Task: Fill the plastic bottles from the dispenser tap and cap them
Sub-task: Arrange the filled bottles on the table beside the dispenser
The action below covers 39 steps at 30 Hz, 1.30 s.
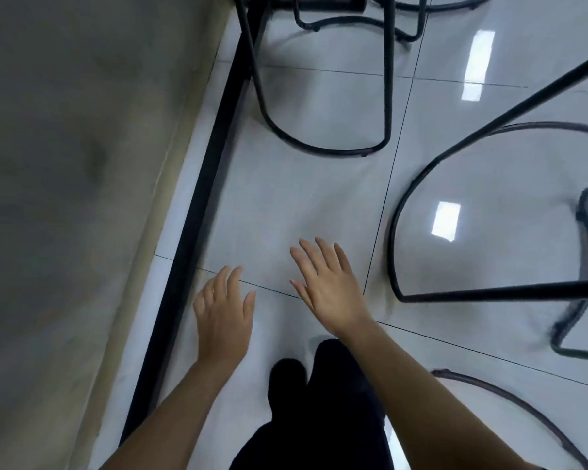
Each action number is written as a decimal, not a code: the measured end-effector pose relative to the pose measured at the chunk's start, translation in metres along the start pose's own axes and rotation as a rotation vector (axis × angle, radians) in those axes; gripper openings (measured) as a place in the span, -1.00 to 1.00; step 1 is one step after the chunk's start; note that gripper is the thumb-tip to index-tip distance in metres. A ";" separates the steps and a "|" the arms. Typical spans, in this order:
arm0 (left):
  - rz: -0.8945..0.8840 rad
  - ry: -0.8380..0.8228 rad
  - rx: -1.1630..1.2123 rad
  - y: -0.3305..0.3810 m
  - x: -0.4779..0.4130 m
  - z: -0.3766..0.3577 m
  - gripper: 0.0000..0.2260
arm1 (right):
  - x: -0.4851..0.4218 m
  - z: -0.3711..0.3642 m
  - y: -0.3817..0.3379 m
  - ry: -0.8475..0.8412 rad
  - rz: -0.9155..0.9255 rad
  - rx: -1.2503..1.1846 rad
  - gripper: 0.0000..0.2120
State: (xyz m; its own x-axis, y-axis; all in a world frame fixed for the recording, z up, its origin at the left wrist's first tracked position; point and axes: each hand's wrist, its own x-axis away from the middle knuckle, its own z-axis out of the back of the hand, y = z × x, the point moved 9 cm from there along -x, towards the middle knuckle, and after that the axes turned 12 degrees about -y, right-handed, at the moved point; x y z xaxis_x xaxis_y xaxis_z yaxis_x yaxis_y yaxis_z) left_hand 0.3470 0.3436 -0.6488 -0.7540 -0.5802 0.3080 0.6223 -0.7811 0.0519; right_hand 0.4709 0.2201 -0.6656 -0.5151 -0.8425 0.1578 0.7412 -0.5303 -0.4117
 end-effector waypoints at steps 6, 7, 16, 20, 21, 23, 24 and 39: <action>0.080 -0.134 0.071 -0.056 0.004 -0.100 -0.60 | -0.007 -0.104 -0.013 -0.033 0.045 -0.018 -0.54; 0.103 -0.149 0.075 -0.064 0.005 -0.113 -0.60 | -0.008 -0.120 -0.017 -0.043 0.059 -0.010 -0.55; 0.243 -0.241 0.178 -0.126 0.020 -0.220 -0.57 | -0.024 -0.240 -0.036 -0.132 0.173 -0.012 -0.41; 0.242 -0.287 0.152 -0.143 0.021 -0.270 -0.54 | -0.032 -0.275 -0.043 -0.148 0.253 0.027 -0.31; 0.240 -0.300 0.152 -0.145 0.019 -0.282 -0.52 | -0.034 -0.283 -0.044 -0.152 0.272 0.039 -0.30; 0.228 -0.322 0.163 -0.149 0.013 -0.304 -0.47 | -0.037 -0.298 -0.043 -0.159 0.302 0.067 -0.31; 0.229 -0.334 0.174 -0.152 0.011 -0.316 -0.45 | -0.038 -0.305 -0.040 -0.163 0.310 0.082 -0.33; 0.422 -0.422 0.399 -0.170 -0.018 -0.410 -0.57 | -0.045 -0.352 -0.004 -0.118 0.285 0.058 -0.32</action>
State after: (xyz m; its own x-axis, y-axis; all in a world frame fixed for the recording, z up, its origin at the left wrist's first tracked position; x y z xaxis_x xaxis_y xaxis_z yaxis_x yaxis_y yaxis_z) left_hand 0.1680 0.3922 -1.0522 -0.3368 -0.6119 0.7156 0.9330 -0.3193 0.1661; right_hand 0.3396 0.2932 -0.9868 -0.2316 -0.9614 0.1482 0.8738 -0.2726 -0.4026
